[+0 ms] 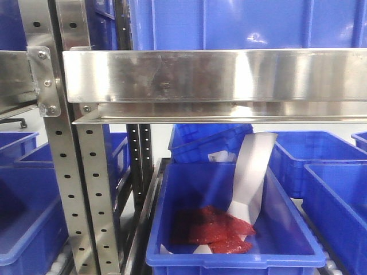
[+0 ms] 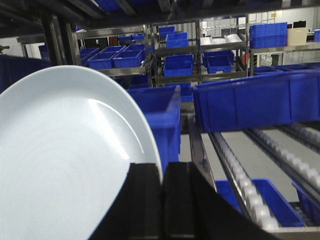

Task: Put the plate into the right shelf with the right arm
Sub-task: 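Move the held plate over a blue bin and lower it in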

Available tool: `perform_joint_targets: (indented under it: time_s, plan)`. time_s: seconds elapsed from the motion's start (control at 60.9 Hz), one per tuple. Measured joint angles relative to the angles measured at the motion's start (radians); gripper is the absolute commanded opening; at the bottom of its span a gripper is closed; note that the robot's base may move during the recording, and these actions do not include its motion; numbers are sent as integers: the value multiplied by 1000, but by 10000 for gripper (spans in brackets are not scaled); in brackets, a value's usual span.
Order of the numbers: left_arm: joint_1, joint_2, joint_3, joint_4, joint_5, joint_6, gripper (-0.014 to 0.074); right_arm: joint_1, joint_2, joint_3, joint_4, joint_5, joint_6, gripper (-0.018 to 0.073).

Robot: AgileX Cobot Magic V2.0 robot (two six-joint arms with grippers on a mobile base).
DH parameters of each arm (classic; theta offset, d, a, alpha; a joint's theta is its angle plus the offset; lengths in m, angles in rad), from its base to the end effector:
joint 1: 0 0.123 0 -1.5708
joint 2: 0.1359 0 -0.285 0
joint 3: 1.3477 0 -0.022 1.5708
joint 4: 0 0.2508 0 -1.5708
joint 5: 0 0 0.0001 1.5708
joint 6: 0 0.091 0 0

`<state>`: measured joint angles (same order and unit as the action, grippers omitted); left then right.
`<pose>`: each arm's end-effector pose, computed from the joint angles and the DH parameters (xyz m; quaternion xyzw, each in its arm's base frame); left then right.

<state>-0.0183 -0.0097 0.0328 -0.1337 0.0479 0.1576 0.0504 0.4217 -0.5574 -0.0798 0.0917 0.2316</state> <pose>0.0571 -0.0016 0.1983 0.0171 0.7010 -0.0002 0.7130 0.0880 0.0038 0.3625 0.0363 0.6581 0.0736 0.7484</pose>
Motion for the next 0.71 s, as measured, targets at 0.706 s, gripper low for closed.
perform_joint_targets:
  time_s: [0.706]
  plan:
    - [0, 0, 0, 0, 0, 0, -128, 187, 910, -877, 0, 8, 0, 50]
